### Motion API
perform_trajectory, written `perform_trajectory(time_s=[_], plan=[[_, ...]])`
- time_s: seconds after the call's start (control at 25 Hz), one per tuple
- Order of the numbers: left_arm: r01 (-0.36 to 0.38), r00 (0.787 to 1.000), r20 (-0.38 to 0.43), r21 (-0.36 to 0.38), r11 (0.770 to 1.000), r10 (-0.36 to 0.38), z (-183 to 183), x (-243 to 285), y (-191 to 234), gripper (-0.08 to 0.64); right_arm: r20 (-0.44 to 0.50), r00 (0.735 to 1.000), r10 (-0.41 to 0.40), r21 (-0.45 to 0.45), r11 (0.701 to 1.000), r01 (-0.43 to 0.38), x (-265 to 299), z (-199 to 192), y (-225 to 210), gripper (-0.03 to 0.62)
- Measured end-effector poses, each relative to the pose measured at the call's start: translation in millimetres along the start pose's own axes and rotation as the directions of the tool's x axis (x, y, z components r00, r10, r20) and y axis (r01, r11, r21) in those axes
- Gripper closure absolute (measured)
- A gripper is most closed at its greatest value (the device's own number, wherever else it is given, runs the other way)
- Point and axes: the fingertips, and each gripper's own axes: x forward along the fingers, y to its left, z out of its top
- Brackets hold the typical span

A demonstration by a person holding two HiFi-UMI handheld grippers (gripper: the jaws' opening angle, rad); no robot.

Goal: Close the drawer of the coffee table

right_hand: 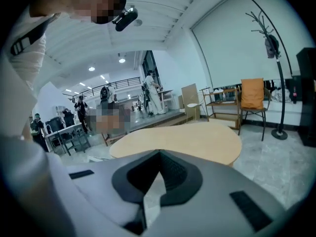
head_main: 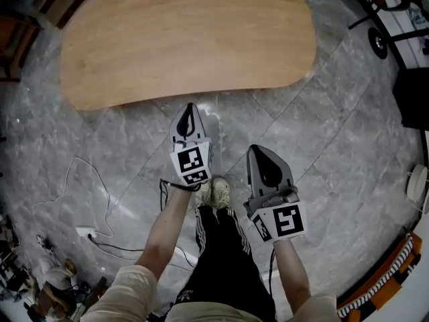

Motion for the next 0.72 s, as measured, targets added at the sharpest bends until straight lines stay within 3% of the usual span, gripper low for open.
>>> perform_trajectory(time_s=[0.16,0.36,0.44,0.6,0.72], plan=[[-0.025,0.987,0.161,0.003,1.000,0.024,123,-92,2,0.554,0.030,0.998,-0.053,-0.071,0.996,0.055,-27,68,20,0.586],[-0.021,0.972,0.235,0.087,0.996,-0.001,255,-190,-2,0.554,0.144,0.989,-0.028,-0.144,0.988,0.049,-79,179,70,0.586],[0.003,0.971,0.239,0.091,0.996,-0.025,292,-226,-13,0.554,0.179,0.984,-0.013,-0.173,0.984,0.045,-108,219,91,0.586],[0.081,0.975,0.207,0.020,0.997,-0.083,339,-277,-38,0.554,0.220,0.975,-0.027,-0.161,0.985,0.064,-157,278,116,0.586],[0.127,0.967,0.224,-0.016,0.992,-0.120,376,-320,-65,0.554,0.225,0.974,-0.004,-0.138,0.990,0.036,-198,300,132,0.586]])
